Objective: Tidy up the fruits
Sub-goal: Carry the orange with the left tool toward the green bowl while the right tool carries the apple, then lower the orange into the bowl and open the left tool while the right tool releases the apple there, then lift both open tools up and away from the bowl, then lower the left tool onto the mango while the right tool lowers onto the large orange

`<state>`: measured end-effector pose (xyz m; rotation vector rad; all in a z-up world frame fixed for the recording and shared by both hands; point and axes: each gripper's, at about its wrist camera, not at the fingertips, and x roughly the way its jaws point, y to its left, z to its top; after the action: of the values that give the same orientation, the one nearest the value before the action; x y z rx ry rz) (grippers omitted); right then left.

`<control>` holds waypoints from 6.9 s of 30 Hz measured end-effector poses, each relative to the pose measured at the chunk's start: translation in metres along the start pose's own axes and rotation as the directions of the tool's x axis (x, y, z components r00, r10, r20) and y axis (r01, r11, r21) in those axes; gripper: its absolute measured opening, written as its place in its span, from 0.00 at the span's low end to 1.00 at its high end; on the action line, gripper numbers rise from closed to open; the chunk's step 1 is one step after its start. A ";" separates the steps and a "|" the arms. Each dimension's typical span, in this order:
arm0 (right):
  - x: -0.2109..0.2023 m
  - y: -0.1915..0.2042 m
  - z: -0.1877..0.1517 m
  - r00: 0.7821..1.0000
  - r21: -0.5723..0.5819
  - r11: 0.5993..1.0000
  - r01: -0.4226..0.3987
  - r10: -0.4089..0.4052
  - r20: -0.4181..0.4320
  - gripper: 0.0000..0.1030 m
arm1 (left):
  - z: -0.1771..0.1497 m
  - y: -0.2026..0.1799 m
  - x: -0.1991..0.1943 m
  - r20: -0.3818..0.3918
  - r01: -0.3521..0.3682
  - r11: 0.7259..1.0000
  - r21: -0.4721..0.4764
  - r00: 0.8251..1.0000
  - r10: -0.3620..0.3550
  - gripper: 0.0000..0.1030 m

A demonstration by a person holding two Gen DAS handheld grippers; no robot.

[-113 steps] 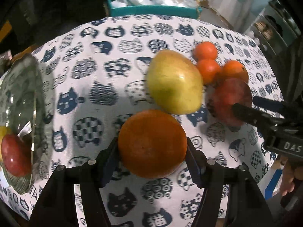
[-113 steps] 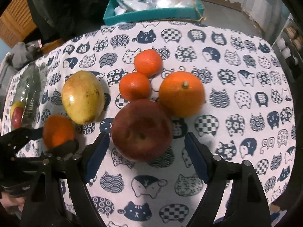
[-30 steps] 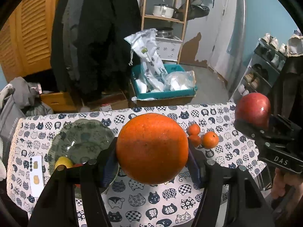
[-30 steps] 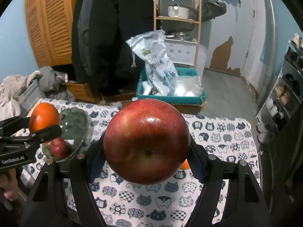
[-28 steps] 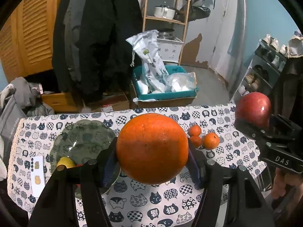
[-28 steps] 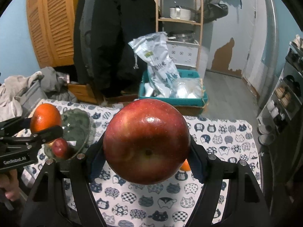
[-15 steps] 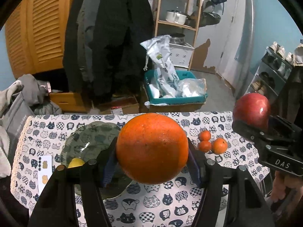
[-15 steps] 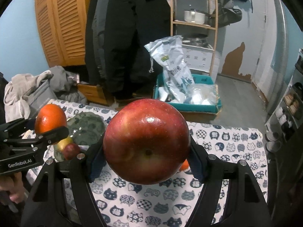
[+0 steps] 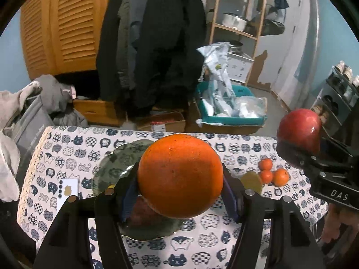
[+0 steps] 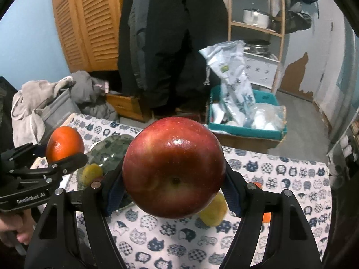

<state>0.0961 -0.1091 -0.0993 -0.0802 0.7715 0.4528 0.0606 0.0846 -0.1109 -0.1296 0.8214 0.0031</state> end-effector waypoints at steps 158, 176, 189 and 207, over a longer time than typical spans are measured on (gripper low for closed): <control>-0.070 0.037 0.013 0.990 -0.128 0.990 0.063 -0.046 0.135 0.83 | 0.001 0.027 -0.075 0.100 -0.143 0.989 -0.035 0.984 0.145 0.99; -0.096 -0.044 -0.021 0.980 -0.028 0.988 0.154 -0.149 0.132 0.84 | 0.005 -0.036 -0.072 0.096 -0.069 0.996 0.049 0.993 0.064 0.99; -0.088 -0.097 -0.035 0.973 0.063 0.976 0.210 -0.215 0.082 0.84 | 0.006 -0.085 -0.035 0.023 -0.032 0.992 0.121 0.999 0.029 0.99; -0.049 -0.160 -0.071 0.960 0.145 0.950 0.275 -0.264 -0.089 0.84 | -0.006 -0.134 0.046 -0.136 0.020 0.989 0.150 0.991 0.001 0.99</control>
<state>0.0870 -0.2871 -0.1316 -0.0536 0.8471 0.1290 0.0943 -0.0515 -0.1334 0.0095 0.9538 -0.0773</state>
